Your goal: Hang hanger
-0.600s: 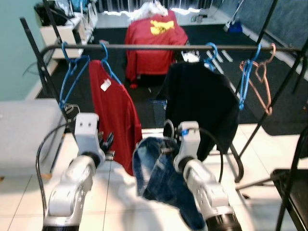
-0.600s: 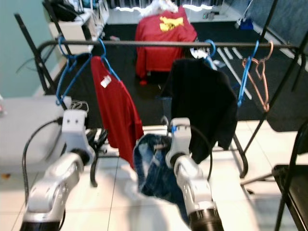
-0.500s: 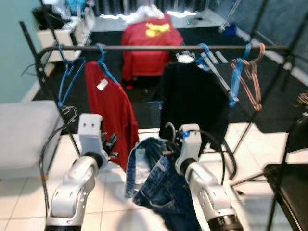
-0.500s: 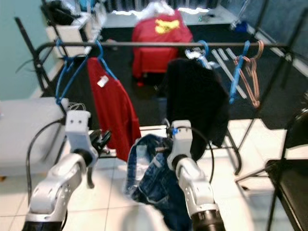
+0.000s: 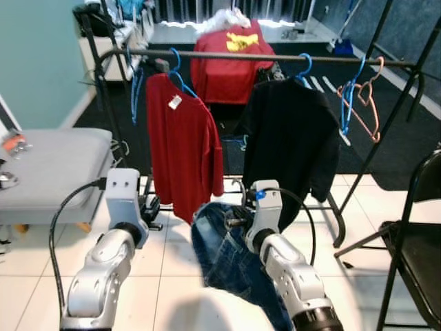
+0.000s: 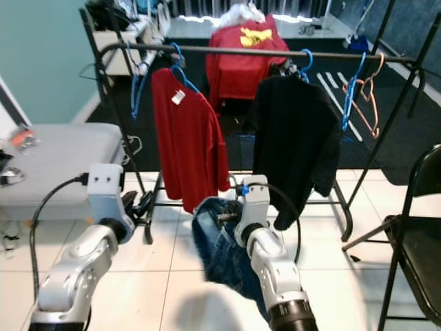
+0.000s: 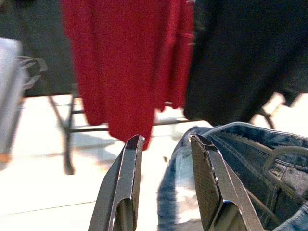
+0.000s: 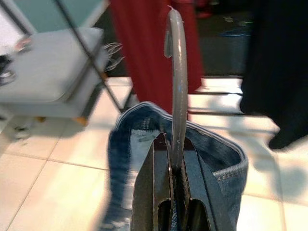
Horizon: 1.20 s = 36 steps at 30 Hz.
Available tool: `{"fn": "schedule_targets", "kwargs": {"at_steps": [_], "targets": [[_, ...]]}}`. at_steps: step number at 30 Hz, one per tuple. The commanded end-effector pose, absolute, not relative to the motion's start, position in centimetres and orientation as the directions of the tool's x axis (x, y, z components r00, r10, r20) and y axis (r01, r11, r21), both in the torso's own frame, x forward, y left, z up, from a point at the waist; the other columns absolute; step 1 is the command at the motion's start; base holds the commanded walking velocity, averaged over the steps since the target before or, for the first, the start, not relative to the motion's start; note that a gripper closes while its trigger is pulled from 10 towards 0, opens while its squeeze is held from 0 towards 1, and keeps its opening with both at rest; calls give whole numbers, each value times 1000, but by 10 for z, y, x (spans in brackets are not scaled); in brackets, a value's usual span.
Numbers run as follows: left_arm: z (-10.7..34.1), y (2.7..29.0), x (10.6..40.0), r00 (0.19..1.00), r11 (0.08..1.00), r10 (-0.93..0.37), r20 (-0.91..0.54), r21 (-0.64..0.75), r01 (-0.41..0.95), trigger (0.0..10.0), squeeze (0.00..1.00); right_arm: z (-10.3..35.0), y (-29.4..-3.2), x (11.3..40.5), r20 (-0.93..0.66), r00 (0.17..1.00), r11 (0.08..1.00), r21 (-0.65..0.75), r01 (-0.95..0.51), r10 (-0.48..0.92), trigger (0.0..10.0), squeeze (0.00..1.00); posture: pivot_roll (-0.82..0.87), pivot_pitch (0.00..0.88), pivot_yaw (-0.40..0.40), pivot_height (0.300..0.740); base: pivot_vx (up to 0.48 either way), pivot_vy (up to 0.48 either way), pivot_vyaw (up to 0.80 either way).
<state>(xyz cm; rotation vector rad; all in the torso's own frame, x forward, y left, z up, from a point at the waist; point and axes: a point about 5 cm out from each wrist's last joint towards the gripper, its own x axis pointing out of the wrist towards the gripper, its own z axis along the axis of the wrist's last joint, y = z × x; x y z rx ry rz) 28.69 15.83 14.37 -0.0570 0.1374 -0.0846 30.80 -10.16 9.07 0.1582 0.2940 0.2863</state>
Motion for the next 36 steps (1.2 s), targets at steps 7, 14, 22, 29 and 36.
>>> {"fn": "schedule_targets", "kwargs": {"at_steps": [7,14,22,29,36], "targets": [[144,162,290,988,996,-77,-137,-54,70,10000,0,95,-97,310,-235,922,942,211,-260,307,10000,0,93,0,-16,740,-285,0,0],[149,159,296,989,995,-93,-119,-52,87,10000,0,101,-99,317,-217,930,945,207,-252,296,10000,0,94,0,-9,740,-273,0,0],[148,160,296,988,995,-96,-123,-50,91,10000,0,98,-99,314,-223,931,947,210,-245,290,10000,0,88,2,-5,740,-262,0,0],[147,159,297,987,994,-101,-129,-48,95,10000,0,97,-99,314,-231,928,946,209,-247,293,10000,0,93,2,-5,740,-225,0,0],[147,161,298,986,995,-93,-139,-32,89,10000,0,97,-99,317,-233,929,948,204,-244,289,10000,0,91,3,3,740,0,0,0]]}}
